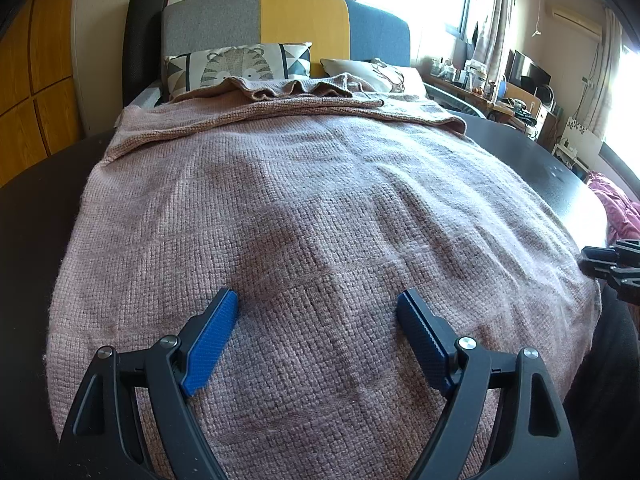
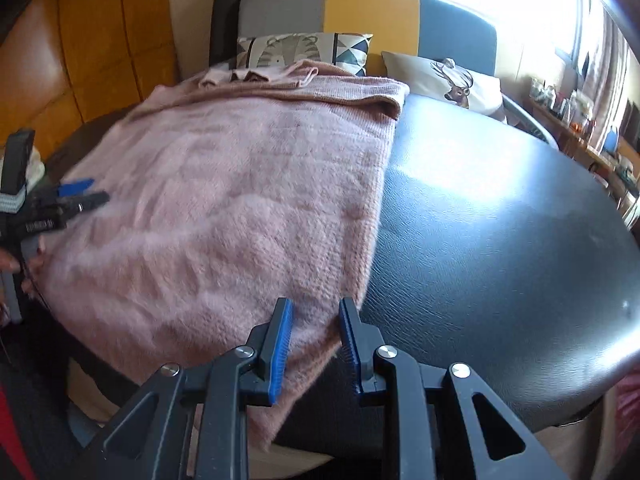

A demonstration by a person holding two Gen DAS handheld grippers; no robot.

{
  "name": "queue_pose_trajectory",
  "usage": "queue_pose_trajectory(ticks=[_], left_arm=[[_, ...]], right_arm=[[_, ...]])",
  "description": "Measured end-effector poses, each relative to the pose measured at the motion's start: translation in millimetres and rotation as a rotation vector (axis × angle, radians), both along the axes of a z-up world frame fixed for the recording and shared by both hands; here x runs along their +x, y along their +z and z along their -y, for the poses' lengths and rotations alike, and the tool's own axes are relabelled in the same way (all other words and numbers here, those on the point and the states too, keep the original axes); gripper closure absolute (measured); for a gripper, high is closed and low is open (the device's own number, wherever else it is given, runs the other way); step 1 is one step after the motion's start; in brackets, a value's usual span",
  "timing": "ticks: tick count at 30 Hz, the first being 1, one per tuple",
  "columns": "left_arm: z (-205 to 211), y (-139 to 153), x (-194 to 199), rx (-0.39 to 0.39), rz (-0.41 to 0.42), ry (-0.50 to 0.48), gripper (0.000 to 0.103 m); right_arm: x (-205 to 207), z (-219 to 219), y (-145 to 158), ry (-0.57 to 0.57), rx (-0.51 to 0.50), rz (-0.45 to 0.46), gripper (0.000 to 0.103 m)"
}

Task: Fold clothes

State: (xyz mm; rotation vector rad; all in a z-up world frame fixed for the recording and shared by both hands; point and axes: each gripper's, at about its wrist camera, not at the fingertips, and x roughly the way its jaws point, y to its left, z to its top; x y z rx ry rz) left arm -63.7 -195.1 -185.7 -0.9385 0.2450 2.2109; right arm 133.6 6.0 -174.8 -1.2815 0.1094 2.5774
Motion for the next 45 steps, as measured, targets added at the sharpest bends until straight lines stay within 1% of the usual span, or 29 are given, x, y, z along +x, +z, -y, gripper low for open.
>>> queue_pose_trajectory(ticks=[1,4,6,8,9,10,14,15,16,18,20,26,30,33,35,37,38,40,41,45], left_arm=[[0.0,0.0,0.2,0.000,0.000,0.000,0.018],[-0.2,0.0,0.2,0.000,0.000,0.000,0.018],[-0.5,-0.1,0.1,0.000,0.000,0.000,0.018],[-0.3,-0.1,-0.3,0.000,0.001,0.000,0.018],[-0.5,-0.1,-0.2,0.000,0.000,0.000,0.018],[-0.7,-0.1,0.0,-0.001,0.000,0.000,0.018],[-0.1,-0.2,-0.9,-0.002,0.001,-0.002,0.018],[0.2,-0.2,-0.9,-0.001,0.002,-0.002,0.018],[0.5,-0.1,-0.9,0.001,0.003,-0.003,0.018],[0.1,0.2,-0.4,-0.001,0.002,-0.002,0.018],[-0.4,0.3,-0.3,-0.003,0.002,-0.006,0.017],[-1.0,0.0,-0.3,-0.006,0.003,-0.008,0.017],[-1.2,0.1,-0.2,-0.006,0.004,-0.009,0.016],[-1.8,1.0,-0.8,-0.010,0.008,-0.008,0.016],[-3.0,3.6,-1.8,-0.027,0.012,0.001,0.016],[-3.2,7.5,-2.4,-0.038,0.031,0.017,0.016],[-0.6,9.3,-2.1,-0.028,0.043,0.030,0.016],[4.5,12.1,-0.3,-0.011,0.057,0.048,0.016],[7.3,12.3,1.8,-0.023,0.043,0.052,0.016],[20.6,10.9,9.6,-0.079,-0.010,0.063,0.016]], right_arm=[[0.7,-1.4,0.0,-0.011,0.013,0.018,0.076],[2.8,-10.3,3.0,-0.058,-0.064,0.015,0.076],[2.9,-12.2,8.3,-0.079,-0.106,-0.027,0.076],[-1.4,-6.6,13.9,-0.065,-0.129,-0.081,0.076],[-5.9,-0.4,14.5,-0.042,-0.130,-0.089,0.076],[-10.9,6.0,14.4,-0.019,-0.127,-0.094,0.076],[-36.1,35.1,1.4,0.083,-0.056,-0.031,0.076],[-38.9,40.8,-3.3,0.103,-0.023,-0.003,0.076],[-37.8,46.7,-5.9,0.126,0.024,0.007,0.076],[-28.5,50.8,-7.5,0.163,0.067,0.012,0.076],[-17.6,46.8,-8.2,0.162,0.051,0.008,0.076],[10.1,30.0,-7.3,0.110,-0.008,0.014,0.076],[15.0,40.6,-9.8,0.134,0.051,0.037,0.076],[13.7,41.1,-10.2,0.133,0.057,0.047,0.076],[5.8,38.3,-4.8,0.108,0.024,0.063,0.076],[-5.6,42.5,8.6,0.097,0.009,0.013,0.076],[-11.2,46.9,16.2,0.109,-0.003,-0.030,0.076],[-28.8,58.6,25.2,0.150,-0.033,-0.076,0.076],[-39.5,65.6,28.1,0.172,-0.046,-0.091,0.076],[-86.4,99.4,23.3,0.259,-0.065,-0.073,0.076]])
